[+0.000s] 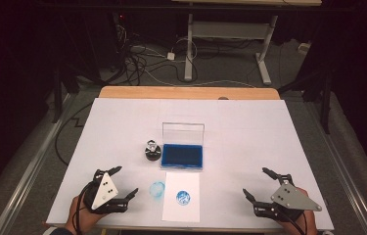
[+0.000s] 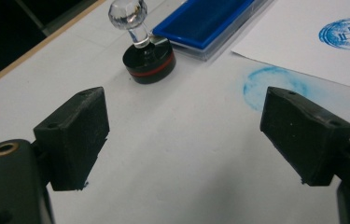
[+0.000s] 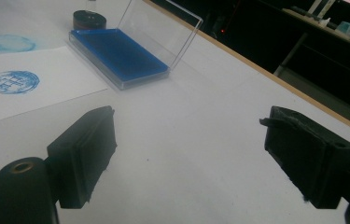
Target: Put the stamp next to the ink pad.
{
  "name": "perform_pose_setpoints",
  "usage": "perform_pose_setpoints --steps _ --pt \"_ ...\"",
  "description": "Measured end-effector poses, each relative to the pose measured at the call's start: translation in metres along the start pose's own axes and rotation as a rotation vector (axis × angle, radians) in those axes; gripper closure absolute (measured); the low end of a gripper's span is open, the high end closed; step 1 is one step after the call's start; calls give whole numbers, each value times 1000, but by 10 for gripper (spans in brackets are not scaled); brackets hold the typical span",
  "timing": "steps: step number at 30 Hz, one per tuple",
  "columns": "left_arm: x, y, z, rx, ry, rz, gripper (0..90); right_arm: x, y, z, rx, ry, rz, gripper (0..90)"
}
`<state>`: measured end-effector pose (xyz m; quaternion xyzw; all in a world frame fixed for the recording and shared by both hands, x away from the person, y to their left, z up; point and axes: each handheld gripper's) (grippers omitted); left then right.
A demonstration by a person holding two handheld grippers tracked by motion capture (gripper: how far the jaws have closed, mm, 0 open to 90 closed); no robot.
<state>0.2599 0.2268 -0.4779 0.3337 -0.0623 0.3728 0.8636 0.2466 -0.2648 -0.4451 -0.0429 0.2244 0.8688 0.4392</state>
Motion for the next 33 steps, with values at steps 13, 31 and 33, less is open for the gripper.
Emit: perform_pose_setpoints --steps 13,31,33 --pt "-7 0 -10 54 11 -19 146 3 2 -6 6 -9 12 159" --pt "-4 2 -12 40 18 -19 146 7 6 -3 -2 3 12 167" --pt "-4 2 -12 40 19 -17 146 7 6 -3 -3 7 12 168"
Point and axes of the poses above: each handheld gripper's, and its own axes: y roughly backward along the jaws, z roughly out of its top, x roughly to its left, and after that the axes turned 4 degrees about -y, right-handed
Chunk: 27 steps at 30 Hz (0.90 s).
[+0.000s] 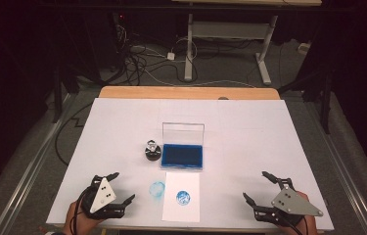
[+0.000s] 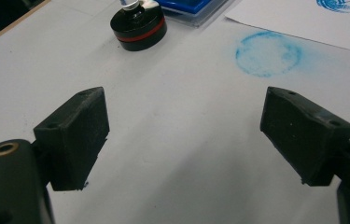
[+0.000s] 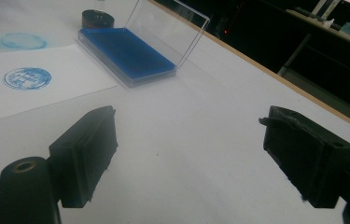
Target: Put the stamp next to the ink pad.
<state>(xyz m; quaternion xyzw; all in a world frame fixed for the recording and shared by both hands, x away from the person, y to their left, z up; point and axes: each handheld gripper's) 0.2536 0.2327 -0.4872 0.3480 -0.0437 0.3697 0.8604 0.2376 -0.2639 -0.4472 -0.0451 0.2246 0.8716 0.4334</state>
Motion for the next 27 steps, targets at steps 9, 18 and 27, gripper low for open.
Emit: perform_pose_setpoints --steps 9,18,27 --pt "0 -1 0 5 1 -5 146 0 0 0 -2 0 3 168" --pt "1 1 -1 2 11 0 146 0 -2 1 -4 1 11 168" --pt "1 3 -3 8 19 7 146 0 -5 2 -6 4 21 168"
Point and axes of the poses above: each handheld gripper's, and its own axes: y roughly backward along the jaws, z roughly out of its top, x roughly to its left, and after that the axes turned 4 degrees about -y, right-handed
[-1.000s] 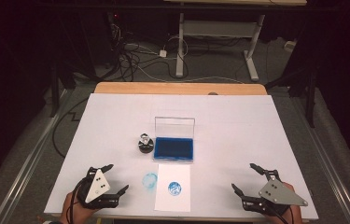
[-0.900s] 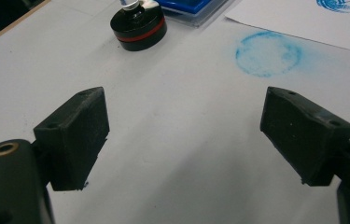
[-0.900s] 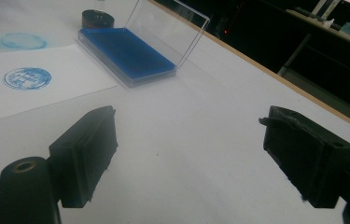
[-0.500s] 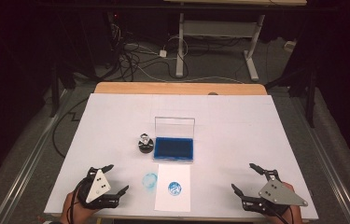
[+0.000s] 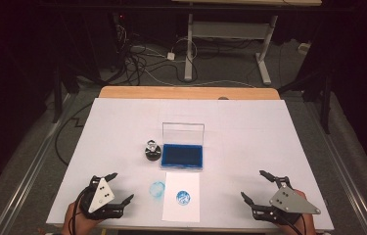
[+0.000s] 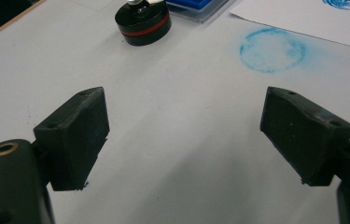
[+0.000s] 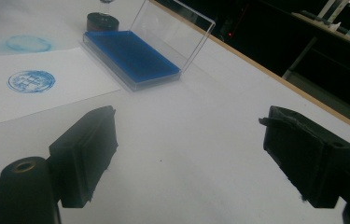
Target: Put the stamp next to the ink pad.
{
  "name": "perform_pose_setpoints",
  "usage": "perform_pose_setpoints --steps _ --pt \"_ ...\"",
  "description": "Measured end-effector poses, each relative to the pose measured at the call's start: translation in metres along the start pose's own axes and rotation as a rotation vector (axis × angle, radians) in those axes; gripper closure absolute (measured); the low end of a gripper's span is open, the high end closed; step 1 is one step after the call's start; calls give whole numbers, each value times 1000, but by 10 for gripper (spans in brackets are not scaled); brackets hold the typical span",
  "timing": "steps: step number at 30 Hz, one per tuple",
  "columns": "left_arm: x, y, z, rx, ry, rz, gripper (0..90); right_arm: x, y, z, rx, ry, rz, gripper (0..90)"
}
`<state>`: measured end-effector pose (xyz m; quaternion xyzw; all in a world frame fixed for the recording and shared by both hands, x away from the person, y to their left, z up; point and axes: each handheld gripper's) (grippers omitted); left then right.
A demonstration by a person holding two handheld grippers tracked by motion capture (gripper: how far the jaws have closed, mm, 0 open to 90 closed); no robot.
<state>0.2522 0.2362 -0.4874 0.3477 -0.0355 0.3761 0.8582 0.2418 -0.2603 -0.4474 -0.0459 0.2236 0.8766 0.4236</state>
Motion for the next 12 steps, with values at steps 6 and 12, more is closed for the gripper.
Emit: perform_pose_setpoints --steps 6,12 --pt "1 0 0 1 4 2 146 -1 -2 0 -4 -3 4 168" --pt "2 -1 0 3 10 -1 146 -1 -3 -1 1 -1 6 168"
Point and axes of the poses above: each handheld gripper's, and its own axes: y roughly backward along the jaws, z roughly out of its top, x roughly to its left, and after that the axes turned 4 degrees about -y, right-handed
